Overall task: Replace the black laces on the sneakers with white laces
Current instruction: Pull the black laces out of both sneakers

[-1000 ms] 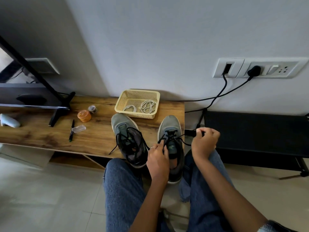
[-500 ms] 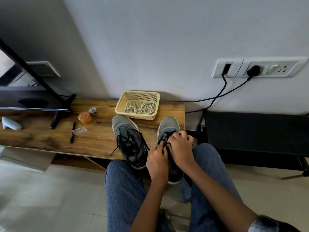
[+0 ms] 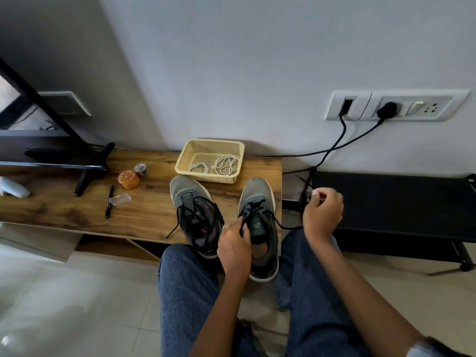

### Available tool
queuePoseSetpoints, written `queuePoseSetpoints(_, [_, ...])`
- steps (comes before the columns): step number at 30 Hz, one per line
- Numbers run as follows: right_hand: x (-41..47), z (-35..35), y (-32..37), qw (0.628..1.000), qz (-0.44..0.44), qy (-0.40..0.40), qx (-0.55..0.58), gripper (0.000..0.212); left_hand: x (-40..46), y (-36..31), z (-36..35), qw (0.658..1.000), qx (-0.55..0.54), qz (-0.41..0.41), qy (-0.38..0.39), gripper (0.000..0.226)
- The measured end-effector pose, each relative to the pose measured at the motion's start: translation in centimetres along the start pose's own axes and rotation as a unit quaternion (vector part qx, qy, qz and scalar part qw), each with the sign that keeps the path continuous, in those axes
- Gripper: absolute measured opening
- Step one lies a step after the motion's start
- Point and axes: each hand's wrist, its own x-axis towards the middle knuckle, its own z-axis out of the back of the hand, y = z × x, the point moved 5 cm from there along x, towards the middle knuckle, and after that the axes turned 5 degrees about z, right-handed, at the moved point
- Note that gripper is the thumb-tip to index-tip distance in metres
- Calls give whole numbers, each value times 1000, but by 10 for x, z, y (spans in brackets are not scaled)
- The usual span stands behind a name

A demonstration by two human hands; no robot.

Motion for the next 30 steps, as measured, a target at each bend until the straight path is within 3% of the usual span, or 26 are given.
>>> queuePoseSetpoints(5, [3,-21,-21,985,18,171,-6,11,-5,-8,-8,1000,6,-28,8,33])
queuePoseSetpoints(8, [-16,-31,-22,974,18,225,-24,15,-4,-10,-6,999,12,-38,7,32])
queuePoseSetpoints(14, [-54,-41,2,954,135,257,-77,26,7,-25,-5,987,73,-139,-27,27])
queuePoseSetpoints(24, [-65,-46,-4,932,137,314,-118,19,29,-48,-20,928,263,-263,-11,15])
queuePoseSetpoints(30, [-66,-45,-5,938,141,295,-117,15,31,-52,-24,915,289,-281,-13,20])
